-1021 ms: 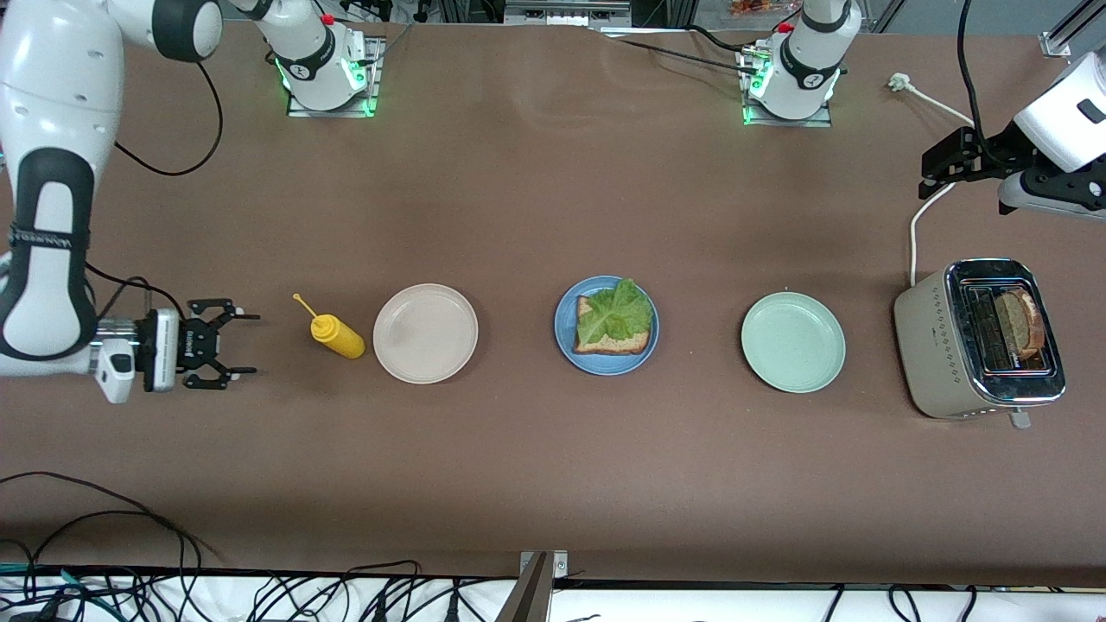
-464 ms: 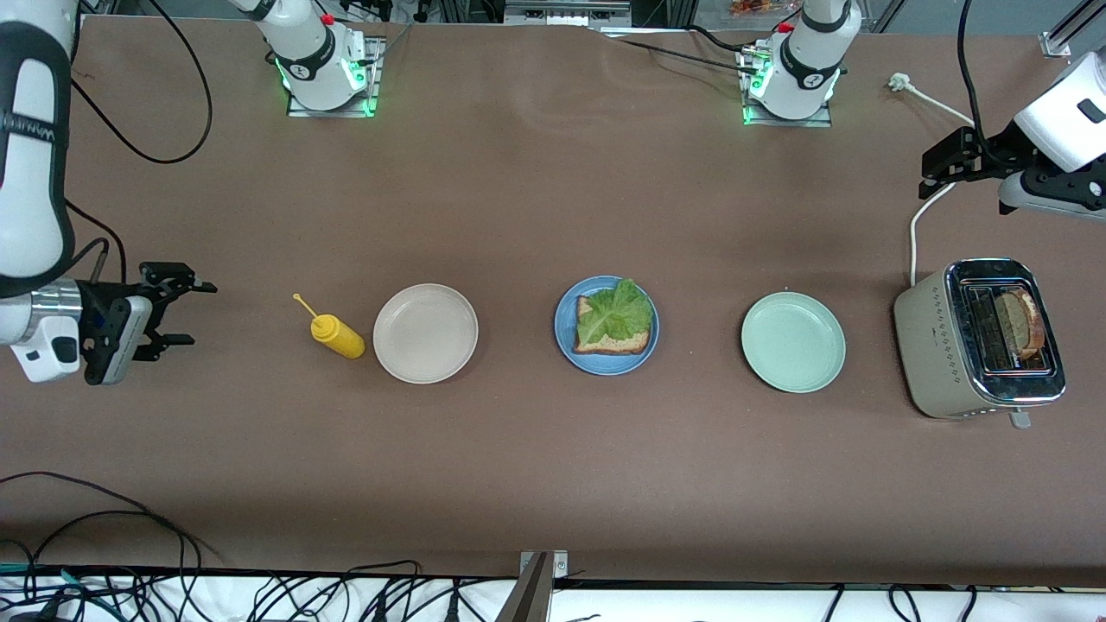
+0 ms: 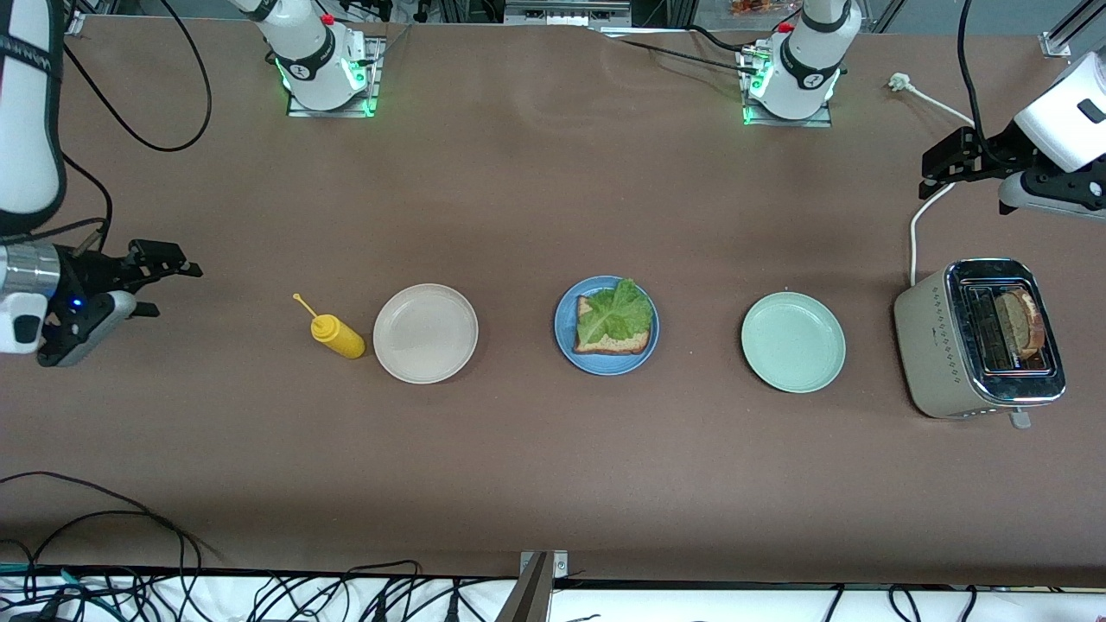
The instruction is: Make sandwich in blue plate with both arms
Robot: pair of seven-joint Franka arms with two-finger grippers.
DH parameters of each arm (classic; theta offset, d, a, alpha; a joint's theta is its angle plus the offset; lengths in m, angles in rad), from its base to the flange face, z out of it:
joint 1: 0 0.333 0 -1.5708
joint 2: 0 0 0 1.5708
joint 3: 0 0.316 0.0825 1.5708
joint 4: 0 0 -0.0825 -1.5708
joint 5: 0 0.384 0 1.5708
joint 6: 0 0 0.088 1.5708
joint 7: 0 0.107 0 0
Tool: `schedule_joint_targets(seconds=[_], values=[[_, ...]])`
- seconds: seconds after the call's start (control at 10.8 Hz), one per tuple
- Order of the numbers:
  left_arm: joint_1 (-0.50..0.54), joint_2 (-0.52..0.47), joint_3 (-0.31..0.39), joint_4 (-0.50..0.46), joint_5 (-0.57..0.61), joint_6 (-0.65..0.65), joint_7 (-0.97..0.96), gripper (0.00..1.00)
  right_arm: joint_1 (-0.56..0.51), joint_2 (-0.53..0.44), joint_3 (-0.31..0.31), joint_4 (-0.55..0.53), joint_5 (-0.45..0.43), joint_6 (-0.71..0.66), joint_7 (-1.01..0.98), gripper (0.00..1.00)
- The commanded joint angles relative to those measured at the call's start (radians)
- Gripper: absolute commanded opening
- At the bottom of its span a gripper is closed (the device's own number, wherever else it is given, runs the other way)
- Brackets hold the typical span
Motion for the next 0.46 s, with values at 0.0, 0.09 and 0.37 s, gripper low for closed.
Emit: schedule_joint_targets(seconds=[0.0,0.09,0.37], values=[[0.006,0.004,-0.001,0.017,-0.004,-0.014,0.007,1.0,-0.01,-0.143,0.096,-0.056,-0.076,-0.009,0.338,1.0],[0.006,0.004,-0.003,0.017,-0.004,-0.014,0.008,1.0,-0.016,-0.178,0.145,-0.077,-0.11,-0.007,0.415,1.0],[0.006,0.004,-0.001,0.017,-0.004,-0.014,0.007,1.0,-0.019,-0.278,0.181,-0.178,-0.168,0.061,0.467,1.0]])
